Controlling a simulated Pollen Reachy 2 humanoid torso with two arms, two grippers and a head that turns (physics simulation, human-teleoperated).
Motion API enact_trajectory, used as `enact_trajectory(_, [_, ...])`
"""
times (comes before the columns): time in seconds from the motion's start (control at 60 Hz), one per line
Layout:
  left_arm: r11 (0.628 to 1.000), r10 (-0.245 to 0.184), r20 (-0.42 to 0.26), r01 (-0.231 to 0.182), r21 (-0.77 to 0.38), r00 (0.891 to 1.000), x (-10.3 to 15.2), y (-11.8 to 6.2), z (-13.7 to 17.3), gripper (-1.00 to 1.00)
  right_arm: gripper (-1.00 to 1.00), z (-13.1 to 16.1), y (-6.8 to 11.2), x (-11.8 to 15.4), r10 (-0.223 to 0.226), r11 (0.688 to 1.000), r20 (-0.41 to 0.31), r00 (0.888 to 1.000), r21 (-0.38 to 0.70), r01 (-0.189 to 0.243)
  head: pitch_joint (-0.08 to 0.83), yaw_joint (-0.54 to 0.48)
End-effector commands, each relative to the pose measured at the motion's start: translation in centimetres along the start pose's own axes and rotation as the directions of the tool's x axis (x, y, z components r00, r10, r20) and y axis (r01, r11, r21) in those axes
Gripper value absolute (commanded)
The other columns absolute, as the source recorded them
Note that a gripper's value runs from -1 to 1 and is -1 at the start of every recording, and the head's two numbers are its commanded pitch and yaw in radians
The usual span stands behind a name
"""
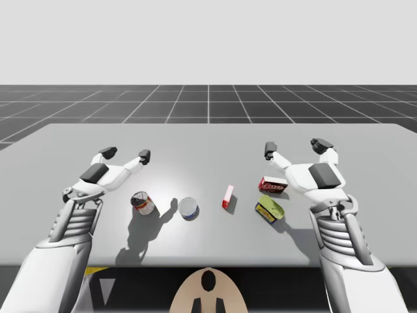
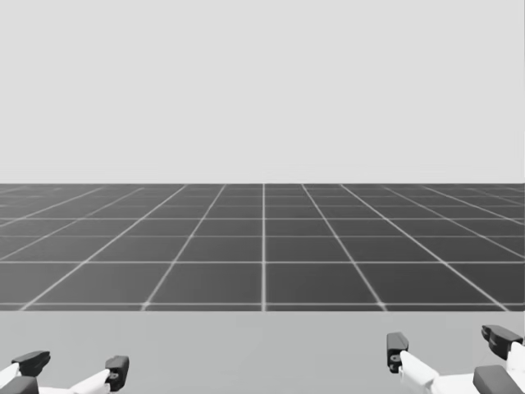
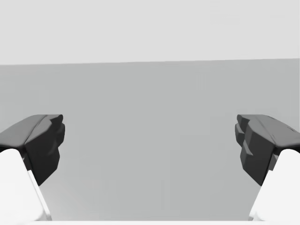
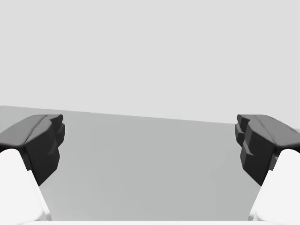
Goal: Grasp the pudding box and hold it up.
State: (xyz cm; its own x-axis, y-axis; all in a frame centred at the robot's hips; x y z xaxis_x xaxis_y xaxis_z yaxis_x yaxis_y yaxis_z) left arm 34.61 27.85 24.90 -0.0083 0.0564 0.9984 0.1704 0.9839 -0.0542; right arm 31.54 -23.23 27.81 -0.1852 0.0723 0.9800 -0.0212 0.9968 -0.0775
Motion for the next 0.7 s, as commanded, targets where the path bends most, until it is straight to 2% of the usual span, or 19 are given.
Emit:
enact_trajectory(0.017, [1.000,-0.010,0.003,0.010,0.002,1.000,-0.04,-0.05,0.02,-1.00,-1.00,0.13,0.06,-0.02,-0.007,1.000,-0.001,1.000,-0.002,0.007,0.008,0.00])
enact_trajectory(0.05, [1.000,-0.011,0.004,0.011,0.001,1.000,-0.04,-0.07,0.03,-1.00,-1.00,0.21,0.15,-0.03,-0.020,1.000,0.002,1.000,-0.018,0.020,0.008,0.00])
enact_trajectory(0.15, [1.000,-0.014,0.004,0.014,0.001,1.000,-0.06,-0.10,0.03,-1.00,-1.00,0.05,0.18,0.05,-0.013,1.000,0.004,1.000,-0.010,0.013,0.029,0.00])
enact_trajectory(0.45, [1.000,-0.015,0.006,0.015,0.013,1.000,0.15,-0.12,0.08,-1.00,-1.00,-0.10,0.28,-0.19,-0.008,1.000,0.001,1.000,-0.016,0.008,0.260,0.00])
enact_trajectory(0.7, [1.000,-0.027,0.005,0.027,0.007,1.000,0.14,-0.15,0.08,-1.00,-1.00,-0.23,0.16,-0.21,-0.008,1.000,-0.012,1.000,-0.015,0.008,0.441,-0.07])
